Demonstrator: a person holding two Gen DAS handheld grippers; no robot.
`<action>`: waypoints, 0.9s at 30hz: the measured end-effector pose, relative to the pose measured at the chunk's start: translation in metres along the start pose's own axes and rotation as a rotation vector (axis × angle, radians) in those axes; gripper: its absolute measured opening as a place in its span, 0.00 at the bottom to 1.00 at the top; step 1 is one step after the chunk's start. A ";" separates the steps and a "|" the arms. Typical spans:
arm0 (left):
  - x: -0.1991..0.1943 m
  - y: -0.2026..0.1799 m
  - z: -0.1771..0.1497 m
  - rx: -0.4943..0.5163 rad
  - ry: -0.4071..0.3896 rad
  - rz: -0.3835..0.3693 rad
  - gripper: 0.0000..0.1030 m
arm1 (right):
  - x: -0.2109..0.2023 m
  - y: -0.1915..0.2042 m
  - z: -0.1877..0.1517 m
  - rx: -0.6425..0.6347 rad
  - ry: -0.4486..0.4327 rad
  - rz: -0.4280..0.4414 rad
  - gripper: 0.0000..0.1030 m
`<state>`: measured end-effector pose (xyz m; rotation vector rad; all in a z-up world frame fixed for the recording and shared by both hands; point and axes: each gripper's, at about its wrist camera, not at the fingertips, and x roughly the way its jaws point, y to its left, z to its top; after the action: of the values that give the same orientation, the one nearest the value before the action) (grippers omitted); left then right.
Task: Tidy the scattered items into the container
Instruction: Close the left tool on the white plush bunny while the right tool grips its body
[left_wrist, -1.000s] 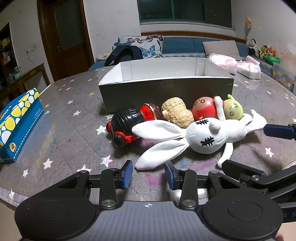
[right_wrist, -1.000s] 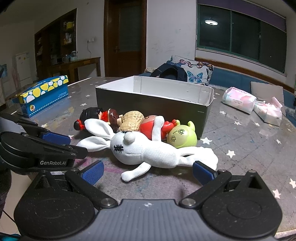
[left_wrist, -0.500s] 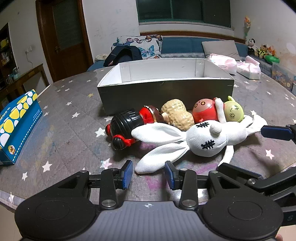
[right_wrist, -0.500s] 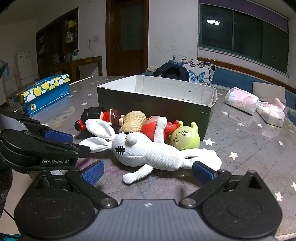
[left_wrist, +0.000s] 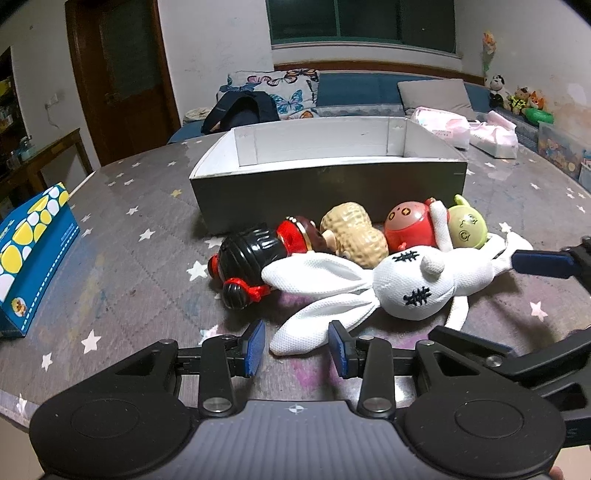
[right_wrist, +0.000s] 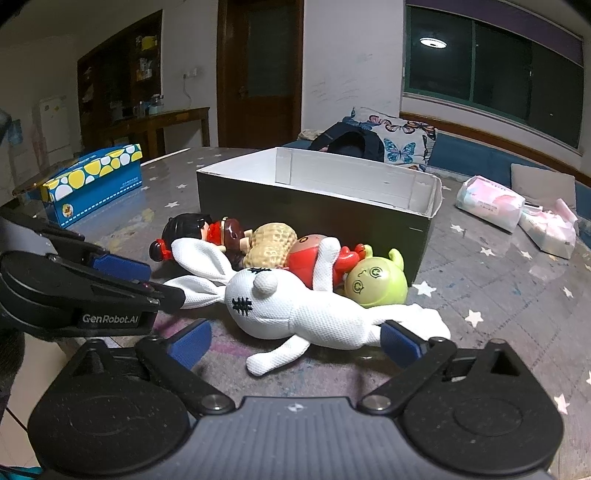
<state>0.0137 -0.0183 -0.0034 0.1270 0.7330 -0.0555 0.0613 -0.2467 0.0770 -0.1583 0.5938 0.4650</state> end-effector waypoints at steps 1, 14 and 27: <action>-0.001 0.000 0.001 0.004 -0.005 -0.005 0.39 | 0.001 0.000 0.000 -0.003 0.000 0.002 0.95; -0.004 0.006 0.018 0.077 -0.065 -0.118 0.39 | 0.011 0.000 0.011 -0.061 0.009 0.017 0.95; 0.014 0.005 0.023 0.194 -0.052 -0.238 0.39 | 0.018 0.004 0.009 -0.135 0.083 0.101 0.92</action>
<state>0.0398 -0.0162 0.0052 0.2217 0.6875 -0.3562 0.0769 -0.2343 0.0737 -0.2787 0.6541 0.5989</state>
